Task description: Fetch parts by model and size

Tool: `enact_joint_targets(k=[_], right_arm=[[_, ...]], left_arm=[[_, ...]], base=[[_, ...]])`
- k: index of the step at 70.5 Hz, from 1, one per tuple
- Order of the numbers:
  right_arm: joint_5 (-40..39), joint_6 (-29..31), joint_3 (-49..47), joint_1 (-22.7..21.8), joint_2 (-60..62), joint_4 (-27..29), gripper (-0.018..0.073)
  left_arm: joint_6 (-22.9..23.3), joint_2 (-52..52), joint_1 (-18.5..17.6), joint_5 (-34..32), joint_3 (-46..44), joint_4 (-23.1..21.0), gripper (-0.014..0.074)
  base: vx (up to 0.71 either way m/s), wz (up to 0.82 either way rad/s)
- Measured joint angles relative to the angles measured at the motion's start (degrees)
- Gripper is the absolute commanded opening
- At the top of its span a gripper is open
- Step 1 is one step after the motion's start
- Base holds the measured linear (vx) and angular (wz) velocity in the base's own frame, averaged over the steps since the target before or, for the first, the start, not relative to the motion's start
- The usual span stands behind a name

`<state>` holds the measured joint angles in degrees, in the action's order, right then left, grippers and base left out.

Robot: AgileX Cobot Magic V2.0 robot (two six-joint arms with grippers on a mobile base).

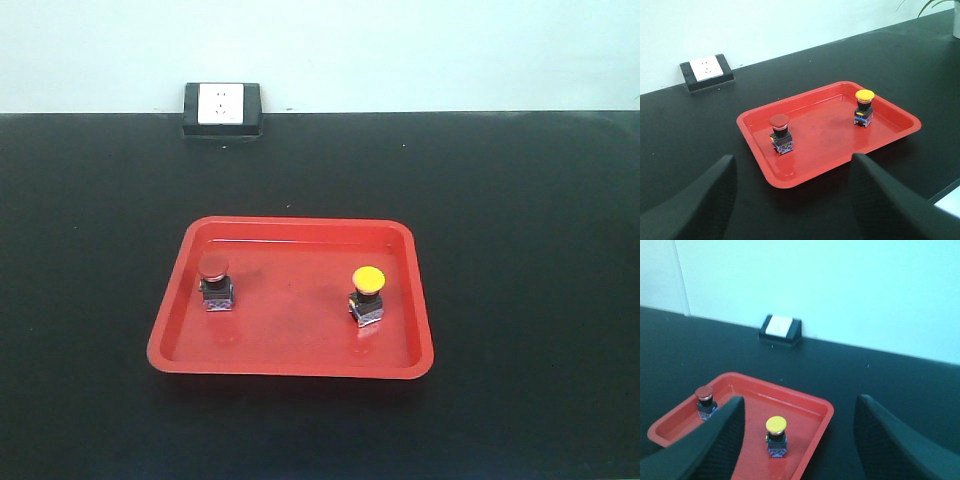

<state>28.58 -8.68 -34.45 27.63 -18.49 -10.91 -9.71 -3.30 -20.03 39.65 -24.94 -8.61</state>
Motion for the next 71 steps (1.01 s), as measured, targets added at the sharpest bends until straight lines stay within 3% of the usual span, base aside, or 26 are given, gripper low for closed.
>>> enact_joint_targets(k=[11,19,28,36,47,71], right_arm=[[0.00,0.90,6.56,0.00,12.69,-0.06,0.0455],[-0.04,0.90,11.10,0.00,18.46,-0.06,0.0455],[0.07,0.95,14.58,0.00,19.34,-0.06,0.0441],[0.31,0.95,15.57,0.00,19.34,-0.11,0.0319],[0.31,0.95,15.62,0.00,19.34,-0.35,-0.0017],[0.31,0.95,15.65,0.00,19.34,-0.55,-0.0010]], left_arm=[[0.00,0.00,0.00,0.00,0.00,0.00,0.0454],[0.00,0.00,0.00,0.00,0.00,0.00,0.0382],[0.00,0.00,0.00,0.00,0.00,0.00,0.0206],[0.00,0.00,0.00,0.05,0.00,0.00,-0.0008],[0.00,0.00,0.00,-0.06,0.00,0.00,-0.0008],[0.00,0.00,0.00,-0.06,0.00,0.00,-0.0007]], base=[[0.00,0.00],[0.00,0.00],[0.00,0.00],[0.00,0.00],[0.00,0.00],[0.00,0.00]])
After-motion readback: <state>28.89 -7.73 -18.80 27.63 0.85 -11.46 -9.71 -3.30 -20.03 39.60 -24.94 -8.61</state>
